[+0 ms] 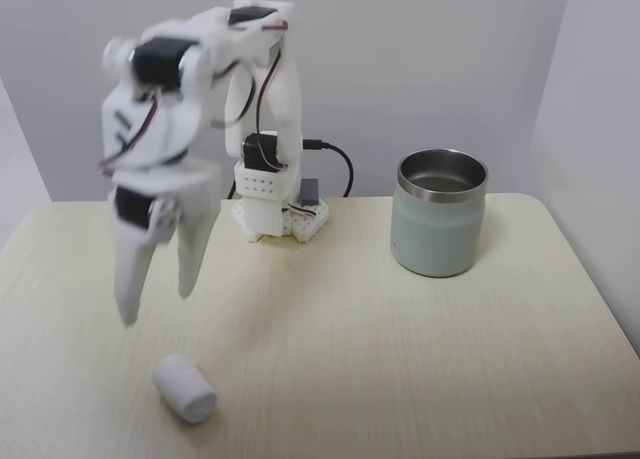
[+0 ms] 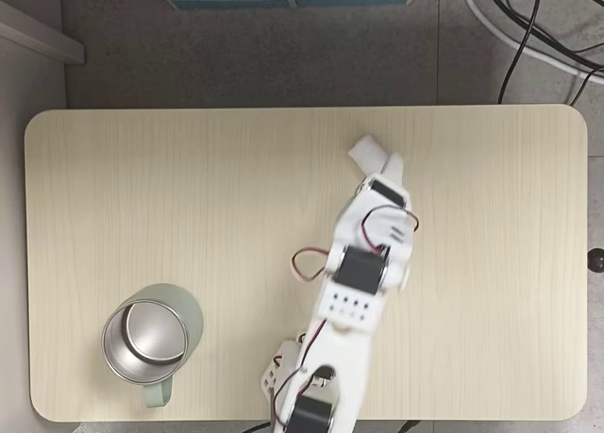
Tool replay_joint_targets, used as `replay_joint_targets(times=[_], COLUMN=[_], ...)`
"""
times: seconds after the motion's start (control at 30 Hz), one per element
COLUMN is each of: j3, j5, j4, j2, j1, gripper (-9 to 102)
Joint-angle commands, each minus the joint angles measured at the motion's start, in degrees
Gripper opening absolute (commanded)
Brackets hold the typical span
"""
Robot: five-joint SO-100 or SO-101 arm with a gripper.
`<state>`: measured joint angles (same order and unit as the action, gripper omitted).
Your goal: Grasp a dressing and put it in the cup.
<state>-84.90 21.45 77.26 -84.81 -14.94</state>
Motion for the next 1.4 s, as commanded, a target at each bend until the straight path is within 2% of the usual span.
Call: replay_joint_targets(times=[0.0, 0.37, 0.73, 1.1, 1.37], j3=[-4.83, -8.96, -12.83, -13.45, -14.85], j5=[1.23, 1.93, 0.79, -1.58, -1.93], j4=[-0.44, -5.45, -6.33, -6.06, 2.29], j2=[-5.19, -21.71, -32.87, -31.29, -14.15], j1=[-0.18, 0.09, 2.02, 0.88, 0.97], gripper=[25, 26, 24, 1, 0])
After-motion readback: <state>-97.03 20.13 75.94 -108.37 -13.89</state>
